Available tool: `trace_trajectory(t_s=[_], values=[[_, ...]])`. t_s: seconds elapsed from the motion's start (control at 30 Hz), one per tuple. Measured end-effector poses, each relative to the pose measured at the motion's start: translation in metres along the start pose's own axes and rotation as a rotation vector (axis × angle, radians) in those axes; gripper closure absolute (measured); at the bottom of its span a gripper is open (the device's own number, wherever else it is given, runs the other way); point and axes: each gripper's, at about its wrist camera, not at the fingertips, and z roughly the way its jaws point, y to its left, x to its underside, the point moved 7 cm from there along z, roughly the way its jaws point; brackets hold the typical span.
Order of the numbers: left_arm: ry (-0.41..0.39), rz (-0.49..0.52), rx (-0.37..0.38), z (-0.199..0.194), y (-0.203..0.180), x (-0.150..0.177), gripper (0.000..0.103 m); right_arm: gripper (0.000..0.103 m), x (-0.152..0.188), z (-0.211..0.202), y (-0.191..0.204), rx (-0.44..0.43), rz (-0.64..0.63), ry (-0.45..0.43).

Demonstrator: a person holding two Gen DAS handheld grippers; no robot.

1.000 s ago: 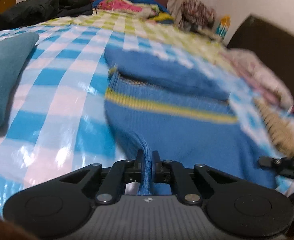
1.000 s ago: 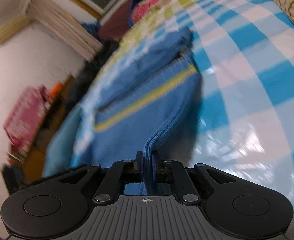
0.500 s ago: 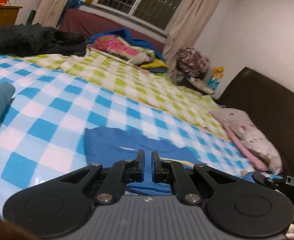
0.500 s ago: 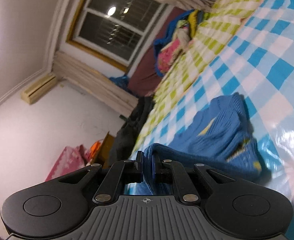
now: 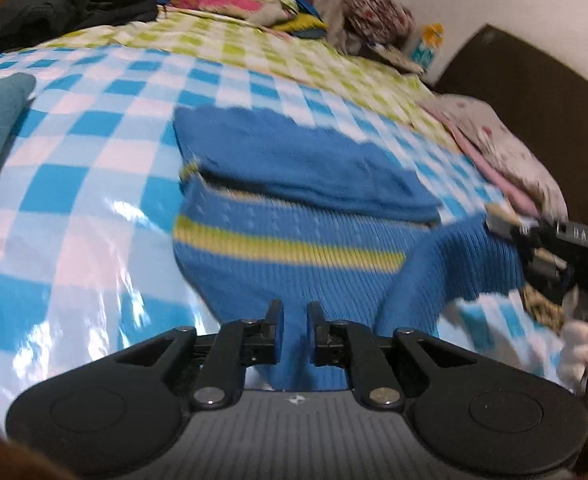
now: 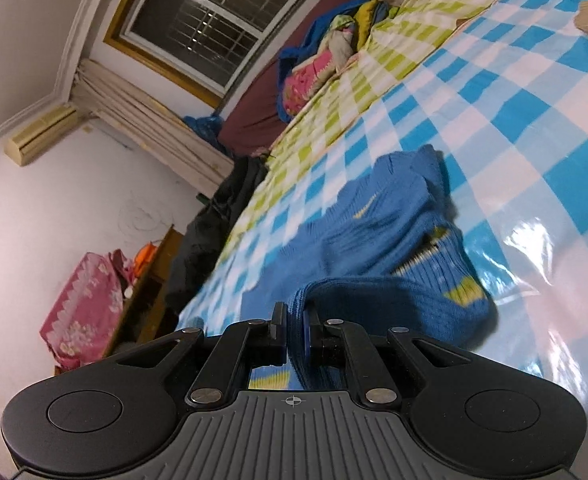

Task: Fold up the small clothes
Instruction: 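Lift the hem with both grippers and fold it over toward the collar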

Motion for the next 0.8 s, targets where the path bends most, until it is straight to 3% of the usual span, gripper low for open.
trace_trajectory(t_s=[0.17, 0.3, 0.47, 0.5, 0.57, 0.67, 0.8], values=[[0.057, 0.013, 0.029, 0.008, -0.007, 0.014, 0.068, 0.094, 0.007, -0.009, 0.001, -0.008, 0.008, 0.002], [0.074, 0.057, -0.017, 0.017, -0.006, 0.018, 0.066, 0.094, 0.011, -0.011, 0.0, -0.01, 0.012, 0.008], [0.112, 0.069, -0.003, 0.024, -0.006, 0.023, 0.067, 0.094, 0.013, -0.011, -0.003, -0.006, 0.015, 0.018], [0.118, 0.072, 0.002, 0.024, -0.007, 0.023, 0.069, 0.094, 0.014, -0.011, -0.003, -0.006, 0.015, 0.021], [0.128, 0.069, 0.026, 0.022, -0.008, 0.023, 0.089, 0.094, 0.014, -0.011, -0.003, -0.007, 0.017, 0.024], [0.119, 0.028, 0.089, 0.016, -0.009, 0.02, 0.09, 0.094, 0.014, -0.011, 0.0, -0.015, 0.012, 0.028], [0.041, -0.068, 0.189, 0.008, -0.01, 0.002, 0.091, 0.094, 0.01, -0.011, 0.007, -0.039, 0.019, 0.018]])
